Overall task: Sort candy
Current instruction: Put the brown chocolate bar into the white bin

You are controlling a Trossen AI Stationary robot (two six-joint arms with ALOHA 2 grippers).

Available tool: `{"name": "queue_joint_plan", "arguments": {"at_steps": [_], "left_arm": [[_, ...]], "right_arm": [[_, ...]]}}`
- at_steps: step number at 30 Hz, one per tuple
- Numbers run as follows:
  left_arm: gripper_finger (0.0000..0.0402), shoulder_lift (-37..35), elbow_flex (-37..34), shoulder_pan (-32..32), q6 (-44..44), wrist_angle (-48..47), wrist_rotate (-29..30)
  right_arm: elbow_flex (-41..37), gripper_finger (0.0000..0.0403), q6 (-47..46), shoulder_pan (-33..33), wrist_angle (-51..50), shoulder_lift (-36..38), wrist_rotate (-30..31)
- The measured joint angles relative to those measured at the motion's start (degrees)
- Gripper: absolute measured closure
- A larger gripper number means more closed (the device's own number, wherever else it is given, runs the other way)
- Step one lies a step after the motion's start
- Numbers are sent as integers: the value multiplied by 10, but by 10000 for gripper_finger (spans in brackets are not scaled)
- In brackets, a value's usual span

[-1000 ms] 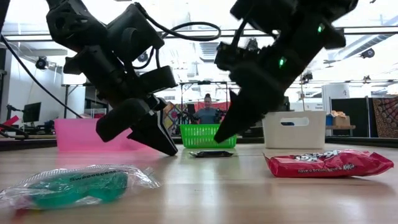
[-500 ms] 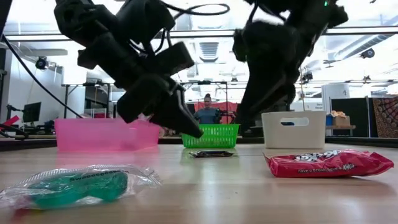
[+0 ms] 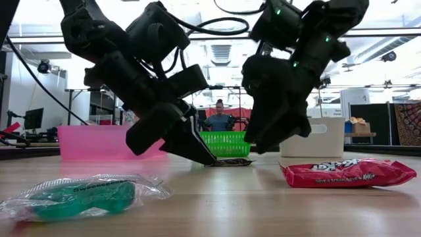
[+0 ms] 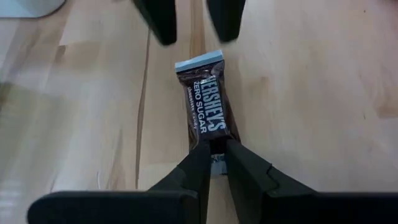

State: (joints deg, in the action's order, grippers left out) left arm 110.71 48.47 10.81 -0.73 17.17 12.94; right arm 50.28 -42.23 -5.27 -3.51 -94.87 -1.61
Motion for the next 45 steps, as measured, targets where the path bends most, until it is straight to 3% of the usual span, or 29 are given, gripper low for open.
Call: {"name": "queue_joint_plan", "arguments": {"at_steps": [8,18,25,35,45], "left_arm": [[364,28,1,0,7,17,0],[364,28,-1,0,13,23,-4],[364,28,-2,0,13,25,-4],[364,28,-4,0,15,34,-5],[364,-14,-6,7,9,10,-11]], "right_arm": [[-1,147,-15,7,2,-21,-4],[-1,163,-38,6,84,-54,-40],[-1,223,-43,6,85,-55,-39],[-3,380,-23,6,82,-67,-9],[-4,391,1,5,79,-47,-14]]}}
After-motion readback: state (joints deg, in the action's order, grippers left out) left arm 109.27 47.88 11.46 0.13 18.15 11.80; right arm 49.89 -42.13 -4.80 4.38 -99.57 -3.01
